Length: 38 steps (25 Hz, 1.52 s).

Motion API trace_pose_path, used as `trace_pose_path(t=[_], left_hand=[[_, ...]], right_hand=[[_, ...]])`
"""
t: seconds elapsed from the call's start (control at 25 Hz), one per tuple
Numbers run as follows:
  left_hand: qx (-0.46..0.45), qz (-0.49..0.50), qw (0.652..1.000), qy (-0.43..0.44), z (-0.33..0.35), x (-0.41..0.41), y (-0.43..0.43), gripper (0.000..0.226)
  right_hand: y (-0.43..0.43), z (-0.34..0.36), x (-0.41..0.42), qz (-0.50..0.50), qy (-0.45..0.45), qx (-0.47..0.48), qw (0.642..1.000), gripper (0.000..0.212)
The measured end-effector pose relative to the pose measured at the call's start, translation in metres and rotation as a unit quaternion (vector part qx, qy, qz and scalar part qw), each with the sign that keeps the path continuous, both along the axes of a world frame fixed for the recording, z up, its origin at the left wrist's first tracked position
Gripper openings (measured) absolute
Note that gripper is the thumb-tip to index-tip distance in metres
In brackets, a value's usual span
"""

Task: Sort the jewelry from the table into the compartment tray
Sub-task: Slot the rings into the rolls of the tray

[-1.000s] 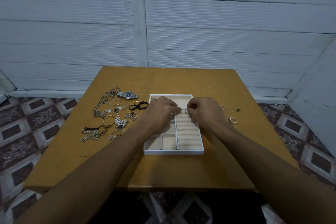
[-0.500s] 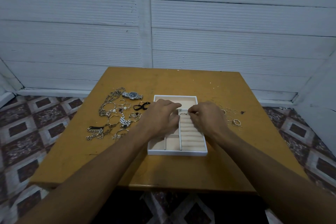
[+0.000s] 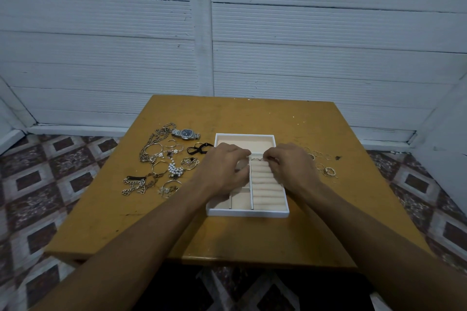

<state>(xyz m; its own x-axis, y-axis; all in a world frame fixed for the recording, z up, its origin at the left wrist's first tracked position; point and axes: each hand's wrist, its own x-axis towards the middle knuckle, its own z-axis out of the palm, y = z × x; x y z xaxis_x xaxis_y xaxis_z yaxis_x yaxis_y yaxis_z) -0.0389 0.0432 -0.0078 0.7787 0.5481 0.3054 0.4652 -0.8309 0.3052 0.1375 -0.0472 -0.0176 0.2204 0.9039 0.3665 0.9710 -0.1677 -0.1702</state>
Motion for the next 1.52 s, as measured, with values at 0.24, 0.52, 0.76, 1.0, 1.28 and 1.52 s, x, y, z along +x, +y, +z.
trace_pose_path(t=[0.24,0.52,0.76,1.0,1.28,1.52], left_hand=[[0.002,0.003,1.000,0.011,-0.001,0.003,-0.003,0.038],[-0.015,-0.012,1.000,0.013,0.001,0.019,-0.010,0.037],[-0.012,-0.026,0.999,0.037,-0.001,0.055,-0.034,0.034],[-0.003,-0.004,0.995,0.096,0.001,0.092,-0.058,0.032],[-0.004,0.091,0.973,0.210,0.003,0.113,-0.056,0.032],[-0.033,0.098,0.968,0.231,0.004,0.119,-0.051,0.031]], right_hand=[[-0.001,0.001,-0.001,0.002,-0.005,-0.016,1.000,0.025],[-0.016,0.014,0.011,-0.029,0.114,0.009,0.993,0.027],[-0.056,0.018,0.050,-0.082,0.169,-0.014,0.982,0.027],[-0.090,0.012,0.073,-0.119,0.174,-0.076,0.975,0.026],[-0.094,0.000,0.070,-0.141,0.191,-0.087,0.968,0.023],[-0.093,-0.002,0.071,-0.135,0.199,-0.087,0.967,0.024]])
